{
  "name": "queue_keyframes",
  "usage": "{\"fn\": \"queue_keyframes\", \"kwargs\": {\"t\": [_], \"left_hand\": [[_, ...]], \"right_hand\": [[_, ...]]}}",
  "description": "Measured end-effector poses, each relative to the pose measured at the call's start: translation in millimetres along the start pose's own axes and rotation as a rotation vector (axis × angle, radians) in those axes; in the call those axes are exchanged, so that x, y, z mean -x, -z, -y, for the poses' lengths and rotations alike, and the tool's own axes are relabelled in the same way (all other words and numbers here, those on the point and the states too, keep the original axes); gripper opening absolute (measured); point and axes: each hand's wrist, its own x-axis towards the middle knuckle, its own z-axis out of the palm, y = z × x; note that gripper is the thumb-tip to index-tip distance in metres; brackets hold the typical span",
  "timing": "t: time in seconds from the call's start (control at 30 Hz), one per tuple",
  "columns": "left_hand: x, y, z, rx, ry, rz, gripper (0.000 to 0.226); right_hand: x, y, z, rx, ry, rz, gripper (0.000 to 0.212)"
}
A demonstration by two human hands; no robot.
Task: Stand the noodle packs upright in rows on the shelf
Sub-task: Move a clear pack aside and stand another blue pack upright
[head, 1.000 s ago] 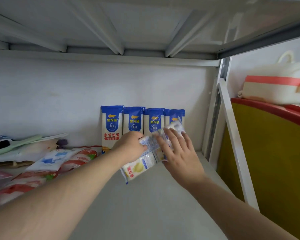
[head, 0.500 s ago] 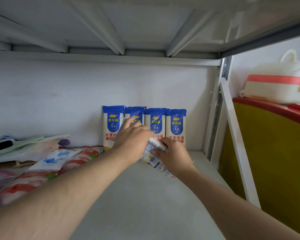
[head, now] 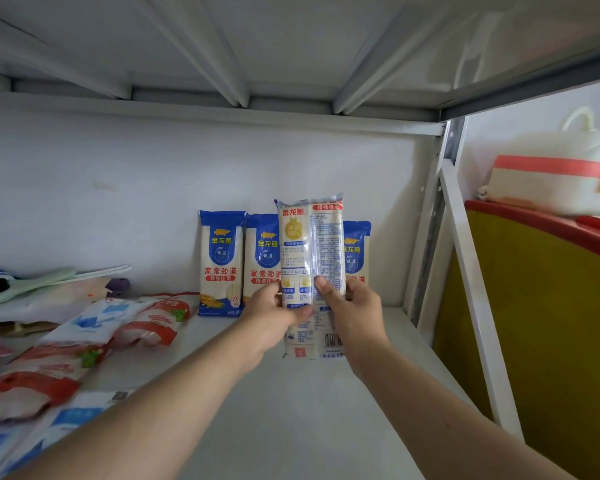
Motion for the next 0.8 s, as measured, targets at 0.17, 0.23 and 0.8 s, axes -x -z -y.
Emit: {"fn": "queue_keyframes", "kwargs": {"t": [0.17,0.23,0.8], "left_hand": [[-2,-1,8,0.005,-0.021,-0.03,0.034],[-2,-1,9,0.005,-0.03,-0.07,0.032],[-17,-9,26,0.011,-0.138,-0.34,0.031]], "right_hand": [[3,-2,-4,0.013,0.01,0.019,0.019],[3,-4,-5,0.003,0.022,0.029,0.018],[10,-26,-12,0.462,0.38,-0.256,0.054]]}}
